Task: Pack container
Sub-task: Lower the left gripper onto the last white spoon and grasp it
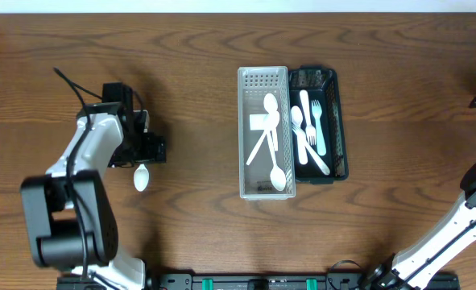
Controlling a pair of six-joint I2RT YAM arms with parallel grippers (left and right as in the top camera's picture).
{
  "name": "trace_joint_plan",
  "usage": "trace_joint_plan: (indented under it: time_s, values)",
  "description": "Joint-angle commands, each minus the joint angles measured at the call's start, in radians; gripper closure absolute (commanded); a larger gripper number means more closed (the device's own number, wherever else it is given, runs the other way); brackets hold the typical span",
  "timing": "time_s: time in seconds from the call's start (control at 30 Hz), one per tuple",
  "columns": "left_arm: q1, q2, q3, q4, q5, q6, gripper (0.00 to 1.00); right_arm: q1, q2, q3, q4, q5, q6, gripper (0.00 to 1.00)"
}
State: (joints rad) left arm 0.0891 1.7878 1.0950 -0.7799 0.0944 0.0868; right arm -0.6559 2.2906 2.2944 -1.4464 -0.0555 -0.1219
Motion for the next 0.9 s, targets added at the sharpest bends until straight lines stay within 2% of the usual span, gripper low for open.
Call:
trace_joint_plan:
  time_s: [0.0, 0.57, 0.6, 0.73, 0.87]
  values:
    - [0.004, 0.047, -0.003, 0.005, -0.008, 0.013, 0.06, -0.011, 0.006, -0.001, 0.000, -0.004, -0.014, 0.01]
    - [0.004, 0.077, -0.003, 0.063, -0.009, 0.014, 0.07, -0.011, 0.006, -0.001, 0.000, -0.004, -0.014, 0.01]
    - [0.004, 0.077, -0.003, 0.067, -0.009, 0.014, 0.10, -0.011, 0.006, -0.001, 0.000, -0.004, -0.014, 0.01]
    - [0.004, 0.077, -0.003, 0.076, -0.009, 0.014, 0.39, -0.011, 0.006, -0.001, 0.000, -0.004, -0.014, 0.01]
    - [0.004, 0.077, -0.003, 0.075, -0.009, 0.014, 0.61, -0.011, 0.006, -0.001, 0.000, -0.004, -0.014, 0.01]
